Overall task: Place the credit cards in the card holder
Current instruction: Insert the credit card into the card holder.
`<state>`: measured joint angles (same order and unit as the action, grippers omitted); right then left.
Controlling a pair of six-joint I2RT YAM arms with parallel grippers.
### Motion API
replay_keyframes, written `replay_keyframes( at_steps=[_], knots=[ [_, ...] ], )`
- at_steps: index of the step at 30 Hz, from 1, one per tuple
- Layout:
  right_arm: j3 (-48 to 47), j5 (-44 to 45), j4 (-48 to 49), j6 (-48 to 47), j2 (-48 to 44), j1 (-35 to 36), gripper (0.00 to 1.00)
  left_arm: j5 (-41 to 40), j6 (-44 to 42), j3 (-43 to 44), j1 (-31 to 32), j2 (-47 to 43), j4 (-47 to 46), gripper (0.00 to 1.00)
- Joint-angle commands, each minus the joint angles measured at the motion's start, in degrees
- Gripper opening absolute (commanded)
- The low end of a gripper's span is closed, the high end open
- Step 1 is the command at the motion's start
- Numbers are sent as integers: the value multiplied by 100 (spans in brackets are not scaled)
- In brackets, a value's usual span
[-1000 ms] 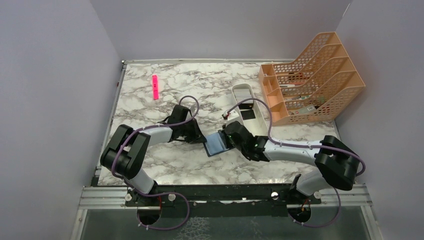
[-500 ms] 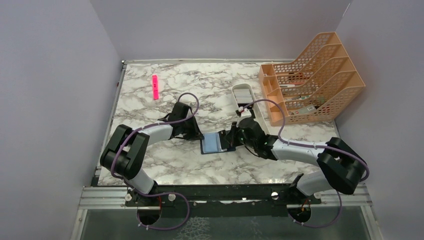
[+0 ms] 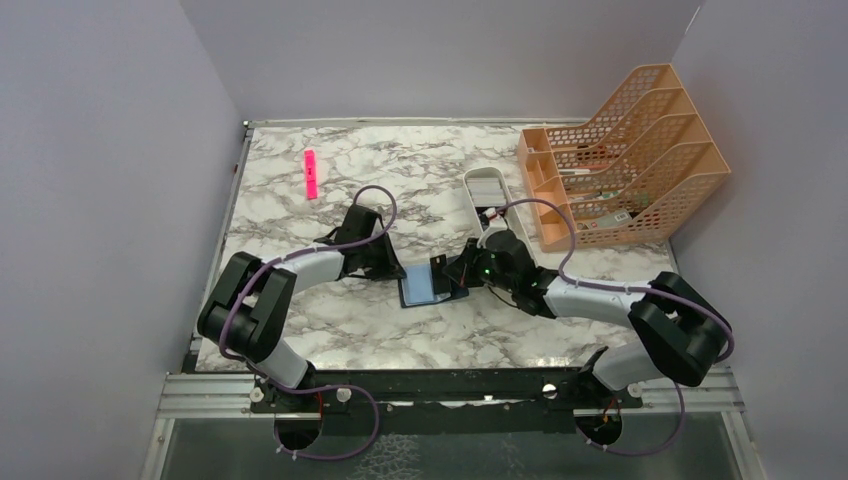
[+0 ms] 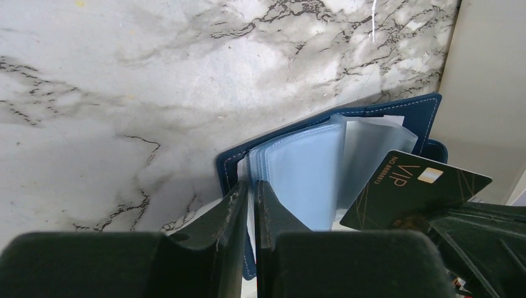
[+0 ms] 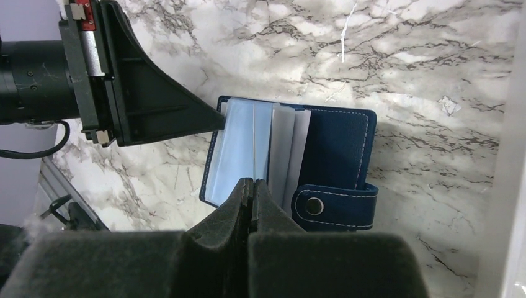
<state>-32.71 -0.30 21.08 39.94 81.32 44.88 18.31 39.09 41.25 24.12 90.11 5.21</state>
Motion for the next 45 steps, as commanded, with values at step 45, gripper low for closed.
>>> replay_keyframes(
  at_steps=[45],
  knots=[
    [527,-177,1736,975,727,-167,1,-301,-147,-458,-11,-172,231,15]
  ],
)
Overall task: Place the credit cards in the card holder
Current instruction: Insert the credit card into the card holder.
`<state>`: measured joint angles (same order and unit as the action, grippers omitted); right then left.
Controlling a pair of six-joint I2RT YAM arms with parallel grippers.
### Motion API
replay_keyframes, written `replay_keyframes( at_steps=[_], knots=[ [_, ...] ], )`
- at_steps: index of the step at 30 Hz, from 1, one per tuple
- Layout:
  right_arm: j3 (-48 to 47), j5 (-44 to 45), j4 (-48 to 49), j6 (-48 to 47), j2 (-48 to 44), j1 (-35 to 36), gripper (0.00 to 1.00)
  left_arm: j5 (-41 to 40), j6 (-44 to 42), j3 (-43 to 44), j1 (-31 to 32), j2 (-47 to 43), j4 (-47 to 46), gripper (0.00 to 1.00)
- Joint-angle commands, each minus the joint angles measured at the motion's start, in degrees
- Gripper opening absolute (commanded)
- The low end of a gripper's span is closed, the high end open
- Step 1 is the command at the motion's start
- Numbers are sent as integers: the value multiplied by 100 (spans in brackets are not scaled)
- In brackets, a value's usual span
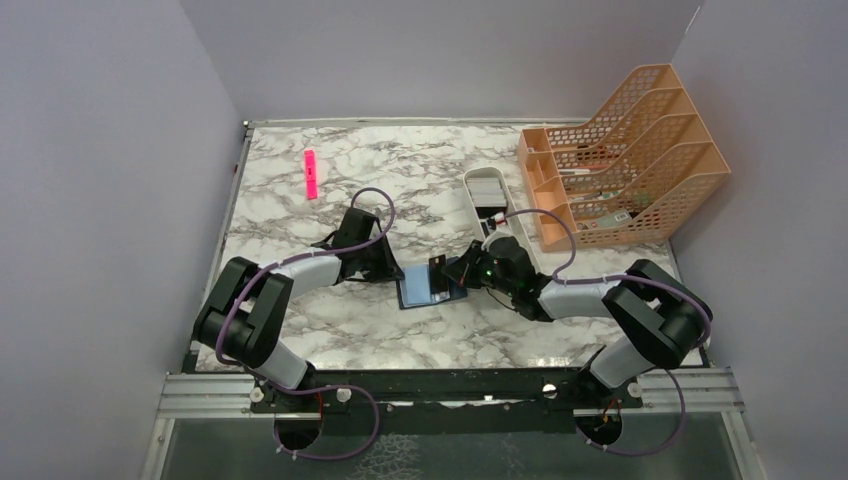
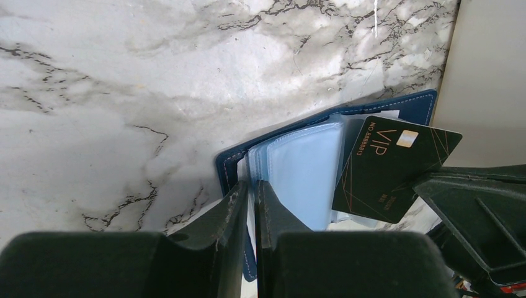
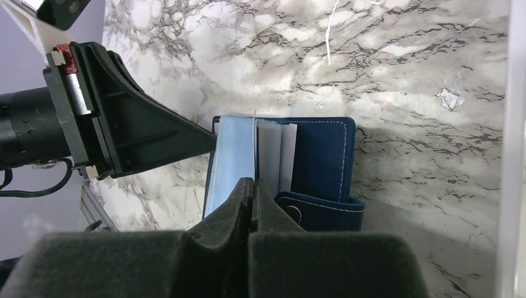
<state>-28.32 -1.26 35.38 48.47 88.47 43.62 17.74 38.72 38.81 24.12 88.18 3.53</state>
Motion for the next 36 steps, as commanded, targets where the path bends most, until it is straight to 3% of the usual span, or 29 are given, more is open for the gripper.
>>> replay_keyframes(
  at_steps=[1,17,36],
  knots=[
    [100,-65,300,127,-6,-58,1,-244,-110,-222,-12,15,396,15],
    [217,-309,700,427,227,-108,1,-220,-9,-364,-12,-75,311,15],
    [340,-404,507,495,390,-108,1,-236,48,-416,-12,-58,267,15]
  ],
)
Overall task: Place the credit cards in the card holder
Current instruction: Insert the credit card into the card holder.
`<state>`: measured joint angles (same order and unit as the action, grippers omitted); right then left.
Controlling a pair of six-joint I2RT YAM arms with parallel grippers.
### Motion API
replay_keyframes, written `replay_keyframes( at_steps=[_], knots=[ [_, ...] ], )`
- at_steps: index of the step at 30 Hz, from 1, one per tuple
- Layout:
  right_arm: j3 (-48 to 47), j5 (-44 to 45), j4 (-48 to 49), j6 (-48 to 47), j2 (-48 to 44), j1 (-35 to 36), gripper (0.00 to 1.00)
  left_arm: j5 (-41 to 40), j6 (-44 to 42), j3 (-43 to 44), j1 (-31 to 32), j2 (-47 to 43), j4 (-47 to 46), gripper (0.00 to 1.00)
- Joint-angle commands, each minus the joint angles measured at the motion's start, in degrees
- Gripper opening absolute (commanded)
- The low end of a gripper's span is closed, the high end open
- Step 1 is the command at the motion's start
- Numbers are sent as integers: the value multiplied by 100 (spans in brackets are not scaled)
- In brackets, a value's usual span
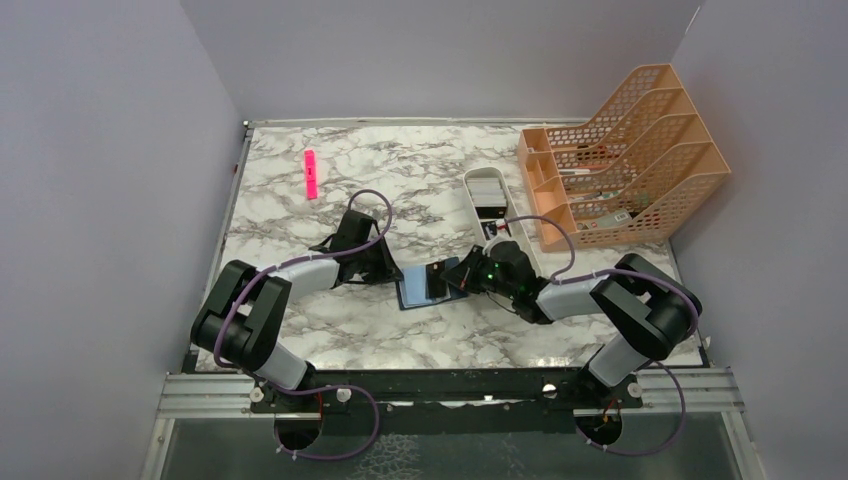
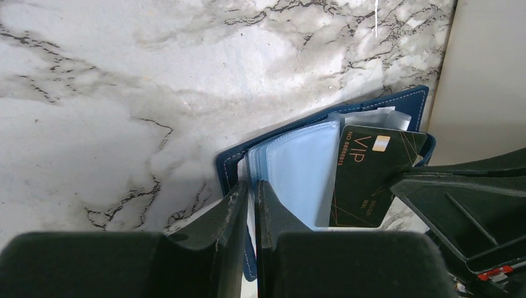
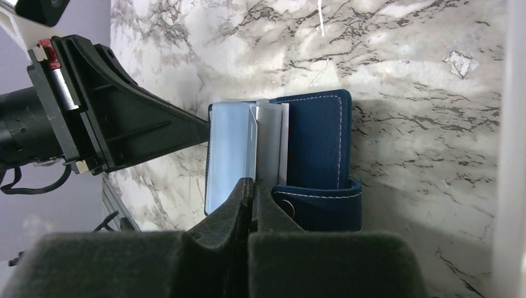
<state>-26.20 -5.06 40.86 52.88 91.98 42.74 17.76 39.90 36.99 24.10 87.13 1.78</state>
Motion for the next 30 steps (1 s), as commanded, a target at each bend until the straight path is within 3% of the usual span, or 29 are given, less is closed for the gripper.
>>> replay_keyframes(
  at_steps=[1,17,30],
  knots=[
    [134,0,-67,43,19,-20,1,-238,-70,-236,-10,42,441,15],
    [-286,-473,-404,-85,425,-20,2,-169,-34,-228,-10,-48,446,15],
    [-913,-634,-928,-293,702,79,25,146,71,-151,8,-12,346,15]
  ],
)
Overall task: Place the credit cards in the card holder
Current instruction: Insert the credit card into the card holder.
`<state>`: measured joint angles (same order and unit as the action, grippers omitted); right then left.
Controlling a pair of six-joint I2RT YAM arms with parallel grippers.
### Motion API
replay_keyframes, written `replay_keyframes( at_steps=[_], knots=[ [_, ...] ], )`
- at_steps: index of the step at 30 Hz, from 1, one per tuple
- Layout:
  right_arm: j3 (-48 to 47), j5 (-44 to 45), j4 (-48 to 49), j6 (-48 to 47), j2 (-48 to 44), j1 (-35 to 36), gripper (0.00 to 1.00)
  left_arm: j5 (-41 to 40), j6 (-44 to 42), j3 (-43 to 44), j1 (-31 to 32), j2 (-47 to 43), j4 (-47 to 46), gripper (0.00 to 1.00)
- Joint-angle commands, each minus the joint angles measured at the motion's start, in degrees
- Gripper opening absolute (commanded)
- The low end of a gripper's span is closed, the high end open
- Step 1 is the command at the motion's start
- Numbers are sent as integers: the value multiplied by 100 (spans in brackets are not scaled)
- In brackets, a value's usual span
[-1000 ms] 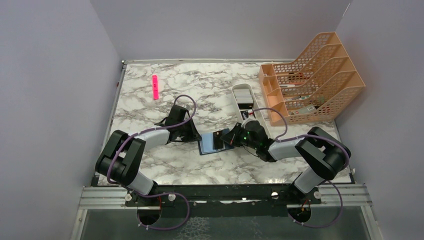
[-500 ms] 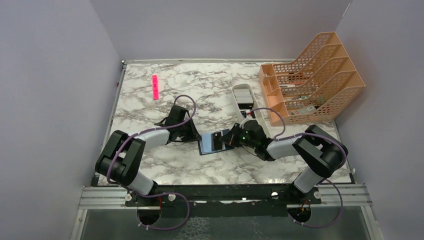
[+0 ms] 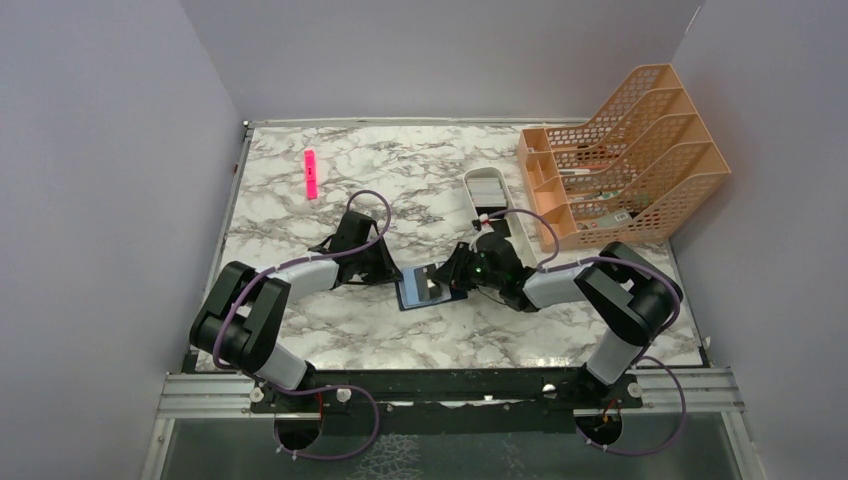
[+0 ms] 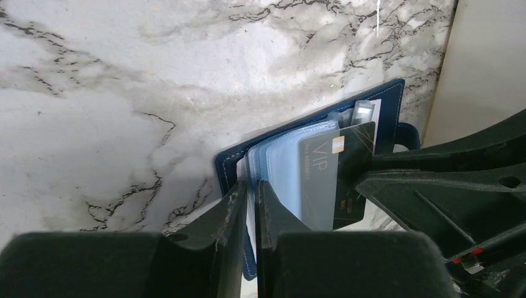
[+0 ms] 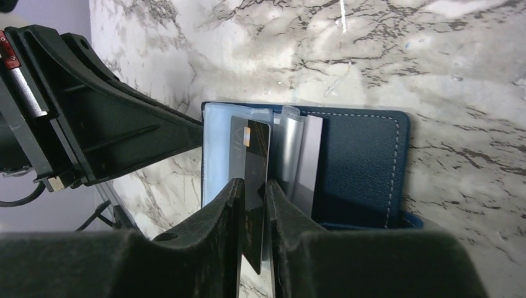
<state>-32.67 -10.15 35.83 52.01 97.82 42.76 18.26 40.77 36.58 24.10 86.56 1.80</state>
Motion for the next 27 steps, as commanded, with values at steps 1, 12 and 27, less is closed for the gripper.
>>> replay_keyframes(
  at_steps=[1,12,27],
  knots=[
    [-301,-115,-487,-232,116,89,26,106,-17,-101,11,42,341,15],
    [-635,-93,-977,-493,209,327,33,140,27,-98,12,-29,354,15],
    [-953,-307,-1821,-900,41,347,37,1,10,-143,8,-98,408,15]
  ],
)
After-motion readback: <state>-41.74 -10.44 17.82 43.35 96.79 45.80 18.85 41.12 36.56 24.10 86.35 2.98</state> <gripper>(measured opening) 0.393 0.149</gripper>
